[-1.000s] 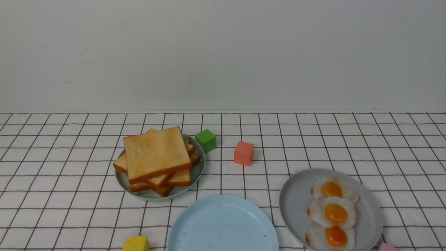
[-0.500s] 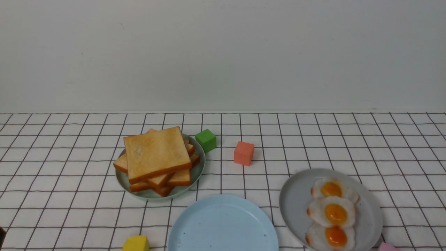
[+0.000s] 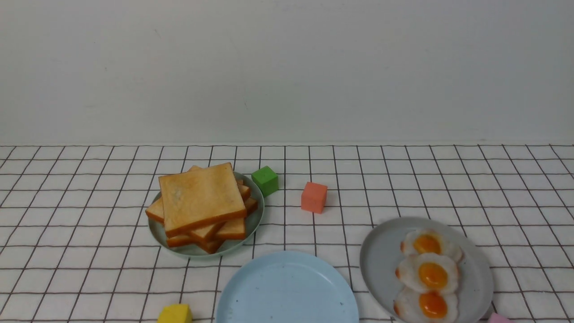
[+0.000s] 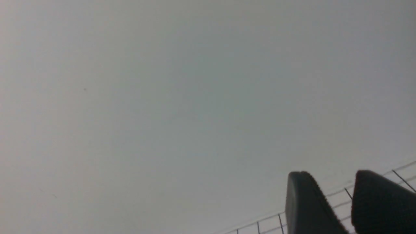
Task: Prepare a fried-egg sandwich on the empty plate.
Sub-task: Use the left arm to grab a slice of bread
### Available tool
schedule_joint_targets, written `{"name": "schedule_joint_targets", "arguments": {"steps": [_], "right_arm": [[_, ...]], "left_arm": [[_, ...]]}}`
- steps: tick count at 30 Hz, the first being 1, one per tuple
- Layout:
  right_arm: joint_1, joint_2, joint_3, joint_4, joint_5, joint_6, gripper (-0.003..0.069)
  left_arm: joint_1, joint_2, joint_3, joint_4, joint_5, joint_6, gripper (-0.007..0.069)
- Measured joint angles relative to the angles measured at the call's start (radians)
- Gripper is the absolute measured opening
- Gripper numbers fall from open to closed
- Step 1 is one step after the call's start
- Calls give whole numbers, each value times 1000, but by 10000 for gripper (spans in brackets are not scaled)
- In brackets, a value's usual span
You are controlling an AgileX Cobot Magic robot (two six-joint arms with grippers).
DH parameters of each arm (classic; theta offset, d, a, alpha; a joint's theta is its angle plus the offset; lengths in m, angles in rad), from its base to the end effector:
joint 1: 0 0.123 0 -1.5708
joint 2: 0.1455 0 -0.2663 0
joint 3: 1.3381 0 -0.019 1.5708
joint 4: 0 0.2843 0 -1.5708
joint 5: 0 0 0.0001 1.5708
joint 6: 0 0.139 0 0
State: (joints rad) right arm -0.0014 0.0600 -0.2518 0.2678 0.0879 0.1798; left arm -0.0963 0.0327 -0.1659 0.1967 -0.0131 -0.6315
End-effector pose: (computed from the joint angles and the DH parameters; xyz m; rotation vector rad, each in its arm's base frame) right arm 0.1437 0.0031 0.3006 0.2891 1.3569 0.3881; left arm 0.1457 -0.0144 0.2829 -0.2255 1.3325 -0.4505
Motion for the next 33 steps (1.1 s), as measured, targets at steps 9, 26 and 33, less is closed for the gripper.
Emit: {"name": "schedule_joint_targets", "arguments": {"steps": [9, 26, 33], "right_arm": [[0, 406, -541, -8, 360, -3, 241], [145, 793, -540, 122, 638, -247, 241], [177, 919, -578, 384, 771, -537, 241]], "left_arm": [[0, 392, -520, -112, 290, -109, 238], [4, 1135, -709, -191, 527, 87, 238], [152, 1419, -958, -534, 727, 485, 238]]}}
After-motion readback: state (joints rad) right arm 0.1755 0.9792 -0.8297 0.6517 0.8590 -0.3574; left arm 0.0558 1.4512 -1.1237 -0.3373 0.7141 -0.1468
